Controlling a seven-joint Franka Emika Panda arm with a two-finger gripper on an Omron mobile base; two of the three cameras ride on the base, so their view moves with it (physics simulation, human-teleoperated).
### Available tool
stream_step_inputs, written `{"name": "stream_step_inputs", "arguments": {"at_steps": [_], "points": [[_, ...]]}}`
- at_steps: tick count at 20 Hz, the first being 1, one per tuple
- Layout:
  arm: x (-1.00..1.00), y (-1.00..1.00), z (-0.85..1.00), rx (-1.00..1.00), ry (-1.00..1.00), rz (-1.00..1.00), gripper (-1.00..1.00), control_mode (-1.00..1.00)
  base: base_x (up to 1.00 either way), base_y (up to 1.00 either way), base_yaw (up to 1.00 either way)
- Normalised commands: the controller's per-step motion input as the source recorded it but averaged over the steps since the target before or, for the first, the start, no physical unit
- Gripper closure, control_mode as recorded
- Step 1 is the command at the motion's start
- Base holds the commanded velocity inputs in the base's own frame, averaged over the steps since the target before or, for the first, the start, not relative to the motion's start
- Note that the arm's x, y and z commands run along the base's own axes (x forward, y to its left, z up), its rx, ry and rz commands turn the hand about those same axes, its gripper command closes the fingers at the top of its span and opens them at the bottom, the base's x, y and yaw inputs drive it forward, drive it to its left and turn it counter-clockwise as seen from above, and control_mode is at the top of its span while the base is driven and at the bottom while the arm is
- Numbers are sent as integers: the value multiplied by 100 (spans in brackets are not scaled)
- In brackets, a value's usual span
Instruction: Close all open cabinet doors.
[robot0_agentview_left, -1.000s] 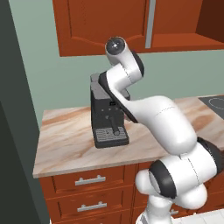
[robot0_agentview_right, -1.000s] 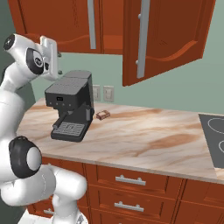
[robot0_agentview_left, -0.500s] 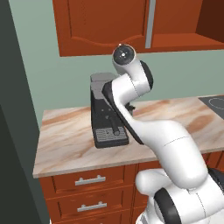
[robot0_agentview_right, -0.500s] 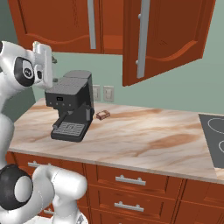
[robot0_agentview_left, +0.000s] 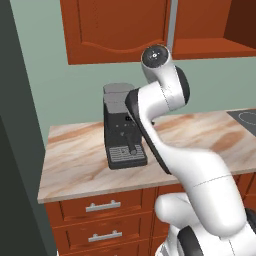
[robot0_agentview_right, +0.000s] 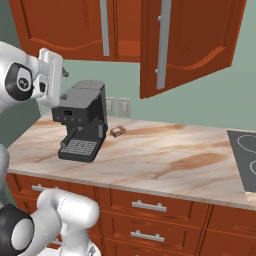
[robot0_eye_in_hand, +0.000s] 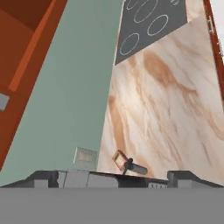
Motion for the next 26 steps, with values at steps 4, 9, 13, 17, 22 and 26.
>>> {"name": "stream_step_inputs", "arguments": {"at_steps": [4,9,13,17,22,26], "points": [[-61,-29,14,1,0,-9,-100,-100,0,0,0],[-57,-29,10,2,0,-13,-100,-100,0,0,0],[-61,-40,13,10,0,-13,-100,-100,0,0,0],[-60,-41,12,12,-1,-20,-100,-100,0,0,0],[-56,-36,8,8,0,-24,-100,-100,0,0,0],[-58,-17,2,1,-3,-17,-100,-100,0,0,0]]}}
